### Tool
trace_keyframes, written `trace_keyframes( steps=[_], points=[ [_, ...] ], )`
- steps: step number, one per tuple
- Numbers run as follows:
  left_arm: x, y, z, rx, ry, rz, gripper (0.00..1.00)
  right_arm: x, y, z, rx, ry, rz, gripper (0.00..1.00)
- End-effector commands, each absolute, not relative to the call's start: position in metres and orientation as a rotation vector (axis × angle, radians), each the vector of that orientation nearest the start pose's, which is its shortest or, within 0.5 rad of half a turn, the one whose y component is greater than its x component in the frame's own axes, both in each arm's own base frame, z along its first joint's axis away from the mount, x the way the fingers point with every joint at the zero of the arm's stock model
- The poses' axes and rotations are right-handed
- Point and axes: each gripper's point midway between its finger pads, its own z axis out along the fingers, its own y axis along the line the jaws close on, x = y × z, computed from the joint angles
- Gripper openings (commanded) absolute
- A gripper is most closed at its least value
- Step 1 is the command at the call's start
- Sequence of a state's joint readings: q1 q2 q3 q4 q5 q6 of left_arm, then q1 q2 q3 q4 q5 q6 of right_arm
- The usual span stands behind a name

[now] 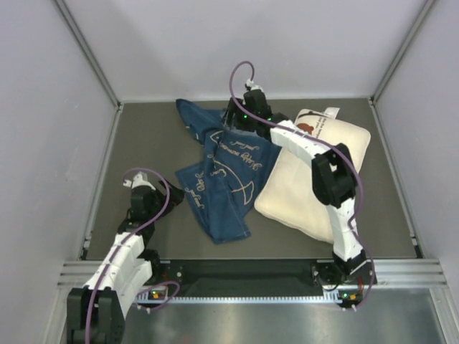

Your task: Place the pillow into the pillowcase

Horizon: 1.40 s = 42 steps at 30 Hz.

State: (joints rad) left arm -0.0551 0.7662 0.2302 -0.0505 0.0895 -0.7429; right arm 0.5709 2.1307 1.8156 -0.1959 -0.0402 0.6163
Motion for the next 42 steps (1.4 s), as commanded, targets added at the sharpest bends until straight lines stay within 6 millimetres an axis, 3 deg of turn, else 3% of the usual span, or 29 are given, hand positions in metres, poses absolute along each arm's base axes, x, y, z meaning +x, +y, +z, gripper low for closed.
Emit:
trace_keyframes(
  steps=[1,4,6,9,11,12,13,15,16,17,18,19,20,21,25,29,35,42],
  points=[
    [0.277,-0.063,0.095,-0.668,1.994,-0.615,0.95,0.515,0.391,0.169,0.115,2.116,0.778,0.69],
    [0.278,-0.062,0.102,-0.652,1.982,-0.604,0.95,0.526,0.404,0.154,0.16,2.12,0.781,0.64],
    [0.275,-0.06,0.103,-0.648,1.986,-0.59,0.95,0.531,0.403,0.134,0.193,2.137,0.75,0.61],
    [0.273,-0.059,0.102,-0.646,1.99,-0.582,0.95,0.533,0.405,0.122,0.224,2.134,0.721,0.58],
    [0.272,-0.059,0.101,-0.648,1.994,-0.579,0.95,0.535,0.406,0.117,0.234,2.134,0.715,0.5],
    [0.271,-0.059,0.099,-0.65,1.997,-0.581,0.95,0.536,0.407,0.118,0.236,2.13,0.718,0.42],
    [0.271,-0.059,0.098,-0.654,2.001,-0.579,0.94,0.534,0.407,0.114,0.24,2.137,0.72,0.23],
    [0.272,-0.059,0.097,-0.656,1.998,-0.585,0.92,0.531,0.403,0.13,0.248,2.104,0.726,0.0],
    [0.272,-0.059,0.096,-0.66,2.0,-0.586,0.92,0.525,0.395,0.119,0.254,2.121,0.7,0.0],
    [0.272,-0.06,0.095,-0.664,2.003,-0.593,0.91,0.525,0.39,0.151,0.265,2.049,0.718,0.0],
    [0.273,-0.061,0.093,-0.667,2.011,-0.593,0.91,0.523,0.384,0.157,0.275,2.034,0.709,0.0],
    [0.273,-0.061,0.093,-0.666,2.015,-0.595,0.91,0.515,0.373,0.148,0.274,2.05,0.677,0.0],
    [0.274,-0.061,0.093,-0.668,2.016,-0.593,0.9,0.511,0.366,0.175,0.278,2.006,0.694,0.0],
    [0.275,-0.061,0.09,-0.675,2.028,-0.586,0.9,0.511,0.359,0.187,0.286,1.973,0.705,0.0],
    [0.281,-0.064,0.085,-0.681,2.077,-0.575,0.85,0.487,0.325,0.212,0.301,1.931,0.705,0.0],
    [0.284,-0.067,0.066,-0.71,2.171,-0.551,0.79,0.47,0.311,0.215,0.302,1.921,0.705,0.0],
    [0.295,-0.077,0.057,-0.687,2.23,-0.526,0.65,0.457,0.302,0.209,0.308,1.93,0.713,0.0],
    [0.303,-0.092,0.044,-0.638,2.273,-0.455,0.57,0.448,0.295,0.206,0.322,1.931,0.714,0.0]
  ],
)
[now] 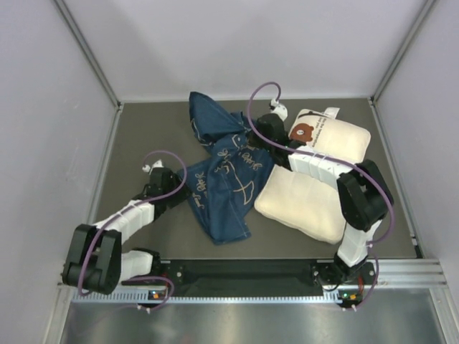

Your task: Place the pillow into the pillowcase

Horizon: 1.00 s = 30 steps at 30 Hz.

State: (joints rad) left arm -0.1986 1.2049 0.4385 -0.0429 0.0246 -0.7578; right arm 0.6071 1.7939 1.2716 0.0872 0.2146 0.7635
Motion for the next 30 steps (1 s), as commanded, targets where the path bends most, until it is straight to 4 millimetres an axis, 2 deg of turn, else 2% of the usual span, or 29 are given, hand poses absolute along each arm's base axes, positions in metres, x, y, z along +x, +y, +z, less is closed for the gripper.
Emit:
trace_keyframes(
  steps=[1,3,5,6,8,10,11,12,13,14,15,16,17,18,19,20,21,22,23,24,25,26,27,28,29,30],
  points=[
    [0.304,-0.095,0.044,-0.629,2.276,-0.457,0.54,0.445,0.292,0.207,0.326,1.928,0.713,0.0],
    [0.304,-0.096,0.036,-0.629,2.299,-0.438,0.49,0.442,0.289,0.204,0.329,1.929,0.711,0.0],
    [0.306,-0.093,0.033,-0.623,2.306,-0.4,0.39,0.441,0.284,0.208,0.338,1.918,0.714,0.0],
    [0.305,-0.091,0.031,-0.615,2.311,-0.388,0.33,0.439,0.284,0.209,0.337,1.914,0.718,0.0],
    [0.309,-0.091,0.03,-0.584,2.32,-0.369,0.13,0.435,0.279,0.211,0.341,1.91,0.719,0.0],
    [0.318,-0.092,0.035,-0.553,2.319,-0.363,0.03,0.43,0.272,0.216,0.348,1.896,0.719,0.0],
    [0.319,-0.09,0.03,-0.554,2.345,-0.338,0.0,0.429,0.268,0.217,0.359,1.891,0.715,0.0],
    [0.32,-0.088,0.03,-0.552,2.364,-0.322,0.0,0.425,0.264,0.212,0.362,1.896,0.707,0.0],
    [0.33,-0.083,0.039,-0.549,2.347,-0.317,0.0,0.421,0.259,0.221,0.371,1.875,0.709,0.0],
    [0.332,-0.078,0.041,-0.56,2.351,-0.317,0.0,0.419,0.253,0.224,0.381,1.866,0.708,0.0],
    [0.335,-0.073,0.045,-0.574,2.343,-0.331,0.0,0.414,0.246,0.218,0.394,1.873,0.696,0.0],
    [0.343,-0.06,0.055,-0.603,2.317,-0.34,0.0,0.409,0.238,0.23,0.408,1.846,0.699,0.0],
    [0.343,-0.056,0.064,-0.612,2.308,-0.362,0.0,0.406,0.23,0.232,0.426,1.837,0.691,0.0],
    [0.344,-0.048,0.071,-0.62,2.296,-0.355,0.0,0.4,0.222,0.224,0.449,1.849,0.678,0.0],
    [0.35,-0.034,0.084,-0.652,2.258,-0.352,0.0,0.393,0.213,0.238,0.469,1.809,0.684,0.0],
    [0.351,-0.024,0.102,-0.662,2.21,-0.35,0.0,0.389,0.207,0.238,0.48,1.805,0.677,0.0],
    [0.344,-0.012,0.107,-0.7,2.209,-0.327,0.0,0.382,0.201,0.234,0.489,1.81,0.668,0.0],
    [0.344,-0.006,0.133,-0.695,2.145,-0.327,0.0,0.373,0.195,0.239,0.495,1.794,0.677,0.0],
    [0.34,-0.003,0.143,-0.701,2.126,-0.323,0.0,0.369,0.195,0.247,0.49,1.779,0.693,0.0],
    [0.337,-0.001,0.153,-0.699,2.098,-0.321,0.0,0.364,0.192,0.247,0.487,1.779,0.696,0.0],
    [0.334,-0.002,0.16,-0.697,2.073,-0.327,0.0,0.358,0.189,0.255,0.481,1.762,0.702,0.0],
    [0.33,-0.009,0.173,-0.666,2.04,-0.383,0.0,0.353,0.187,0.253,0.473,1.779,0.693,0.0],
    [0.328,-0.014,0.177,-0.66,2.036,-0.416,0.0,0.348,0.185,0.253,0.469,1.788,0.687,0.0],
    [0.322,-0.02,0.176,-0.658,2.056,-0.448,0.0,0.341,0.18,0.263,0.472,1.761,0.699,0.0],
    [0.319,-0.028,0.179,-0.639,2.053,-0.495,0.01,0.336,0.179,0.265,0.469,1.754,0.705,0.0],
    [0.313,-0.045,0.173,-0.605,2.082,-0.573,0.08,0.329,0.173,0.258,0.486,1.763,0.697,0.0]
  ],
)
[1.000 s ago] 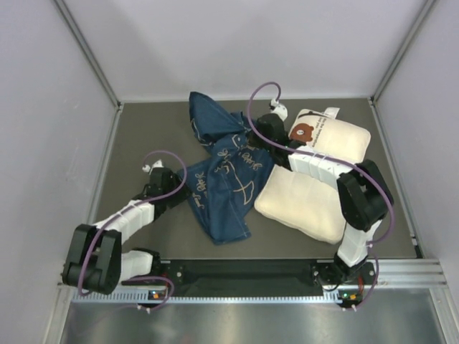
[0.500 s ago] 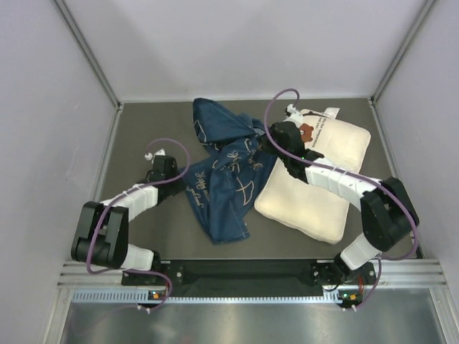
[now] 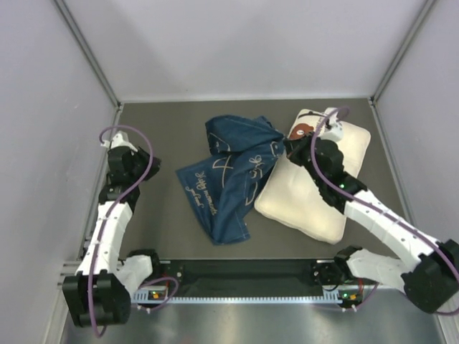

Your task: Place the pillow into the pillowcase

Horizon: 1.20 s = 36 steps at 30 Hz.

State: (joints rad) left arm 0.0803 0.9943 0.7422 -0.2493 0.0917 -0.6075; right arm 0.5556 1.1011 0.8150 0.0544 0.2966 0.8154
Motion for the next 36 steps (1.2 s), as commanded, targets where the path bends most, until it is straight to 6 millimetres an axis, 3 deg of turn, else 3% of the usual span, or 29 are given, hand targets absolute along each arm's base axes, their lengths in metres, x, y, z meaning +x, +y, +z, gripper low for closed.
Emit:
trace_keyframes(
  steps=[1,3,4,5,6,9,11,12,13,14,16,21,23,24,26,27,28,30,31,32,36],
  points=[
    [0.313,-0.058,0.176,-0.55,2.074,-0.625,0.26,0.321,0.165,0.269,0.501,1.723,0.705,0.0],
    [0.307,-0.083,0.173,-0.462,2.099,-0.672,0.36,0.314,0.153,0.264,0.53,1.727,0.673,0.0],
    [0.299,-0.11,0.17,-0.346,2.133,-0.695,0.4,0.309,0.148,0.26,0.53,1.746,0.644,0.0],
    [0.296,-0.122,0.17,-0.295,2.14,-0.688,0.53,0.307,0.146,0.257,0.52,1.764,0.628,0.0],
    [0.286,-0.145,0.169,-0.189,2.147,-0.686,0.55,0.306,0.144,0.257,0.514,1.775,0.61,0.0],
    [0.262,-0.175,0.17,-0.05,2.142,-0.716,0.62,0.3,0.14,0.241,0.503,1.845,0.552,0.0],
    [0.251,-0.182,0.174,-0.009,2.115,-0.711,0.66,0.299,0.138,0.231,0.496,1.893,0.507,0.0],
    [0.236,-0.193,0.168,0.059,2.127,-0.729,0.67,0.3,0.139,0.234,0.482,1.899,0.498,0.0],
    [0.234,-0.19,0.173,0.055,2.087,-0.696,0.66,0.3,0.138,0.222,0.474,1.957,0.449,0.0],
    [0.229,-0.193,0.172,0.076,2.08,-0.694,0.66,0.303,0.139,0.229,0.463,1.958,0.438,0.0],
    [0.213,-0.199,0.166,0.144,2.079,-0.682,0.64,0.309,0.139,0.217,0.461,2.004,0.379,0.0],
    [0.182,-0.22,0.155,0.362,2.082,-0.691,0.61,0.33,0.144,0.22,0.444,2.018,0.349,0.0],
    [0.181,-0.225,0.142,0.407,2.121,-0.628,0.56,0.34,0.144,0.228,0.445,2.01,0.347,0.0],
    [0.175,-0.235,0.144,0.448,2.12,-0.618,0.56,0.344,0.147,0.222,0.438,2.036,0.351,0.0],
    [0.158,-0.25,0.123,0.566,2.181,-0.551,0.56,0.35,0.145,0.225,0.446,2.034,0.356,0.0],
    [0.161,-0.255,0.127,0.564,2.166,-0.5,0.56,0.353,0.146,0.223,0.443,2.043,0.353,0.0],
    [0.157,-0.26,0.112,0.613,2.202,-0.439,0.56,0.354,0.147,0.222,0.444,2.045,0.353,0.0],
    [0.146,-0.272,0.112,0.676,2.203,-0.383,0.57,0.356,0.149,0.221,0.441,2.054,0.367,0.0],
    [0.144,-0.275,0.098,0.716,2.231,-0.32,0.58,0.356,0.149,0.22,0.443,2.056,0.37,0.0],
    [0.138,-0.278,0.098,0.748,2.238,-0.292,0.62,0.356,0.149,0.219,0.443,2.057,0.372,0.0],
    [0.138,-0.284,0.079,0.786,2.302,-0.199,0.65,0.356,0.148,0.217,0.444,2.056,0.382,0.0]
  ],
)
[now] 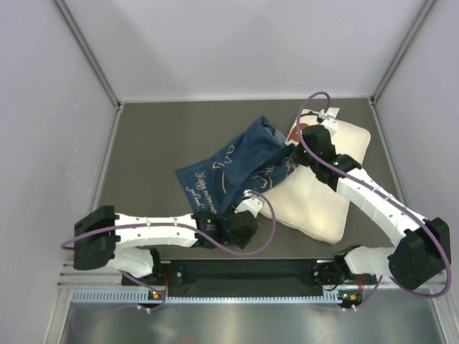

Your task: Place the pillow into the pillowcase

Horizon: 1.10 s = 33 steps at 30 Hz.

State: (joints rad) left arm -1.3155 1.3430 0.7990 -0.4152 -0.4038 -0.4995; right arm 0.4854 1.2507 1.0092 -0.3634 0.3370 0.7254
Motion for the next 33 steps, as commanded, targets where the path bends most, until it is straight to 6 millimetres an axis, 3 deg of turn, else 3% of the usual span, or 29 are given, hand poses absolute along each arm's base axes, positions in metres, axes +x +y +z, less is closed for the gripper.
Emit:
trace_keyframes(
  steps=[1,5,7,13,20,26,27,30,32,33],
  points=[
    [0.137,-0.287,0.073,0.797,2.314,-0.196,0.66,0.356,0.148,0.218,0.445,2.053,0.387,0.0],
    [0.135,-0.301,0.069,0.83,2.324,-0.224,0.71,0.355,0.145,0.215,0.445,2.059,0.387,0.0],
    [0.133,-0.296,0.059,0.853,2.358,-0.17,0.71,0.354,0.144,0.216,0.448,2.055,0.396,0.0],
    [0.121,-0.303,0.045,0.888,2.428,-0.243,0.72,0.354,0.145,0.214,0.447,2.054,0.414,0.0],
    [0.119,-0.304,0.025,0.892,2.528,-0.35,0.67,0.353,0.147,0.212,0.446,2.057,0.43,0.0],
    [0.112,-0.297,0.008,0.906,2.597,-0.372,0.5,0.35,0.147,0.215,0.451,2.047,0.447,0.0],
    [0.112,-0.296,0.007,0.903,2.604,-0.37,0.41,0.349,0.147,0.216,0.451,2.043,0.45,0.0],
    [0.11,-0.295,0.004,0.909,2.611,-0.378,0.31,0.348,0.146,0.22,0.451,2.034,0.459,0.0],
    [0.11,-0.297,0.006,0.916,2.606,-0.387,0.19,0.348,0.146,0.224,0.451,2.025,0.462,0.0],
    [0.109,-0.293,0.008,0.918,2.614,-0.369,0.04,0.348,0.145,0.226,0.453,2.02,0.462,0.0]
  ],
)
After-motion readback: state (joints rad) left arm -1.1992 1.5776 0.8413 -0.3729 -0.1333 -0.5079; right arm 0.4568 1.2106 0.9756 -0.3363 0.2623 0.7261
